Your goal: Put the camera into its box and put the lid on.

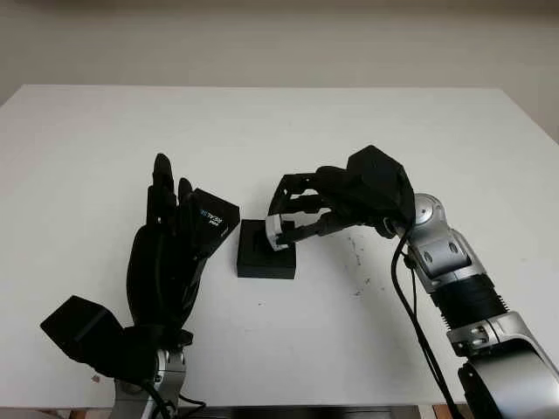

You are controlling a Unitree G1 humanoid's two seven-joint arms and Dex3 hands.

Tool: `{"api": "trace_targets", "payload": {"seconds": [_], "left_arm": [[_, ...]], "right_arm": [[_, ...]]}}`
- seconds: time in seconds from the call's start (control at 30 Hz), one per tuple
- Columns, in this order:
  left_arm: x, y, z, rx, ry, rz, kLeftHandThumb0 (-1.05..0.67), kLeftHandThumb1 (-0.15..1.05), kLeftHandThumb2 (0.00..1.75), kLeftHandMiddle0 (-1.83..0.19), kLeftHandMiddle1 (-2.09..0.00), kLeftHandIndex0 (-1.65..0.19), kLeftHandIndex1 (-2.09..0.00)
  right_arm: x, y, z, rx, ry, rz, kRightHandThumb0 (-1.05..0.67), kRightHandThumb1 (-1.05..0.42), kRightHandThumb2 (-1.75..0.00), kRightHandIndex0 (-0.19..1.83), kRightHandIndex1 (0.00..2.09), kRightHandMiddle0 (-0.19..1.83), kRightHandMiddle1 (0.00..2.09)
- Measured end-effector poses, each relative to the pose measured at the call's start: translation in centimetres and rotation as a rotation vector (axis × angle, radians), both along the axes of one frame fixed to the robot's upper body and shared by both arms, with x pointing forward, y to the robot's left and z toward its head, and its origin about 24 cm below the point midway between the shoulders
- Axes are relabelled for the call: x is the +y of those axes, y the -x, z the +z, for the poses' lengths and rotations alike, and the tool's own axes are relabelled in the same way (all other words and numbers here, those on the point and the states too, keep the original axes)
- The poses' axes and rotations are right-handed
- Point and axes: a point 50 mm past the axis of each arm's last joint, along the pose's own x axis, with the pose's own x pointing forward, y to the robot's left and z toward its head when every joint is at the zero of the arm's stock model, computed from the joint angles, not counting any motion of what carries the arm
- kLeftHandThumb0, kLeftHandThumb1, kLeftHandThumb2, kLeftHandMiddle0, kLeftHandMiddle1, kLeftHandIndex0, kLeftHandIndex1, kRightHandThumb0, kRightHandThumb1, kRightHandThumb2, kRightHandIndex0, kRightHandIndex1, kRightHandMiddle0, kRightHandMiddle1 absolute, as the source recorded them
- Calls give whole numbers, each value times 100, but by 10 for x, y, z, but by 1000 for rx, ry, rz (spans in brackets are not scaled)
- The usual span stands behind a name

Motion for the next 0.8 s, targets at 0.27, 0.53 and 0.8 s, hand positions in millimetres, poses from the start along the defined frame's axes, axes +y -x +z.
{"api": "trace_targets", "payload": {"seconds": [0.27,0.53,0.8], "left_arm": [[0,0,0,1,1,2,-75,105,43,18,-5,18,-5],[0,0,0,-3,-2,0,-74,105,45,18,-5,18,-5],[0,0,0,-6,-2,1,-75,105,44,18,-6,18,-5]], "right_arm": [[-3,-2,2,-6,30,-5,-48,-93,-5,34,20,34,190],[-2,-2,2,-19,33,3,-46,-94,-6,35,19,33,190],[-3,-3,2,-39,54,3,-44,-94,-6,35,19,31,186]]}}
